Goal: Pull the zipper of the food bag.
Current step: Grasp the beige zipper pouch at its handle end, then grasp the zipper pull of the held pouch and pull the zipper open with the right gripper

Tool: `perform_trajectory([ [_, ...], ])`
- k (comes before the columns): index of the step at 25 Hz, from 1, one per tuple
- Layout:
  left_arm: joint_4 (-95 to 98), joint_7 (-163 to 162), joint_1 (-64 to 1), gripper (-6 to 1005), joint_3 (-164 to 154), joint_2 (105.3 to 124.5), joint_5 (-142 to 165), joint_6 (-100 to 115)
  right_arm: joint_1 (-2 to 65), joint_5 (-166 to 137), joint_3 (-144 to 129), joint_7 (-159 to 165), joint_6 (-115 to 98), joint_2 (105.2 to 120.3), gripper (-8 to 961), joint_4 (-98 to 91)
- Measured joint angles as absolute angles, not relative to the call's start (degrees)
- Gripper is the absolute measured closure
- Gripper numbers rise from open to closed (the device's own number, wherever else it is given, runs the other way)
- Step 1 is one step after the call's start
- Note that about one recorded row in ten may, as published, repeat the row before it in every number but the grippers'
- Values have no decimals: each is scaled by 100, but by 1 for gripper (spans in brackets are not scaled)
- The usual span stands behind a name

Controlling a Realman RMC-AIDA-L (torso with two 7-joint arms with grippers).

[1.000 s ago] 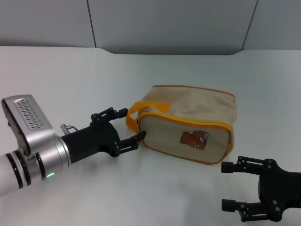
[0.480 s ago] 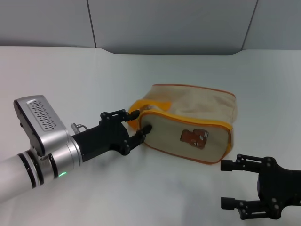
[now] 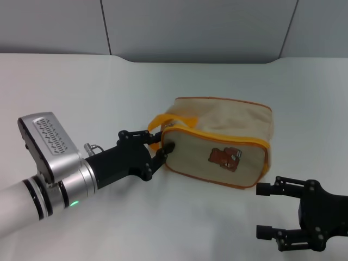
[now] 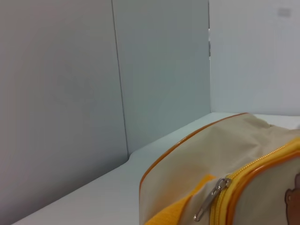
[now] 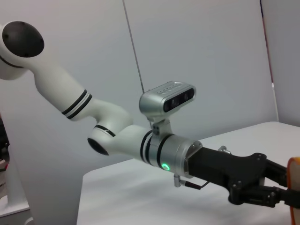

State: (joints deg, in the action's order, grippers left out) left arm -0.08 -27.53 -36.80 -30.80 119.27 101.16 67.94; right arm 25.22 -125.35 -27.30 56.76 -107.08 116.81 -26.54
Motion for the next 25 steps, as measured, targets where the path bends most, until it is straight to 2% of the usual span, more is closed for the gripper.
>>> perform_trajectory([
  [19,296,-1935,-3387,832,-2660,11915,10115,8278,2383,-12514,-1843,5458,-10737,11745,130,-2639],
  [25,730,-1209,-3360,878,-2661,11905,10128,8959,2170,-11758,-737,4510,-10755,11913,130,-2367],
])
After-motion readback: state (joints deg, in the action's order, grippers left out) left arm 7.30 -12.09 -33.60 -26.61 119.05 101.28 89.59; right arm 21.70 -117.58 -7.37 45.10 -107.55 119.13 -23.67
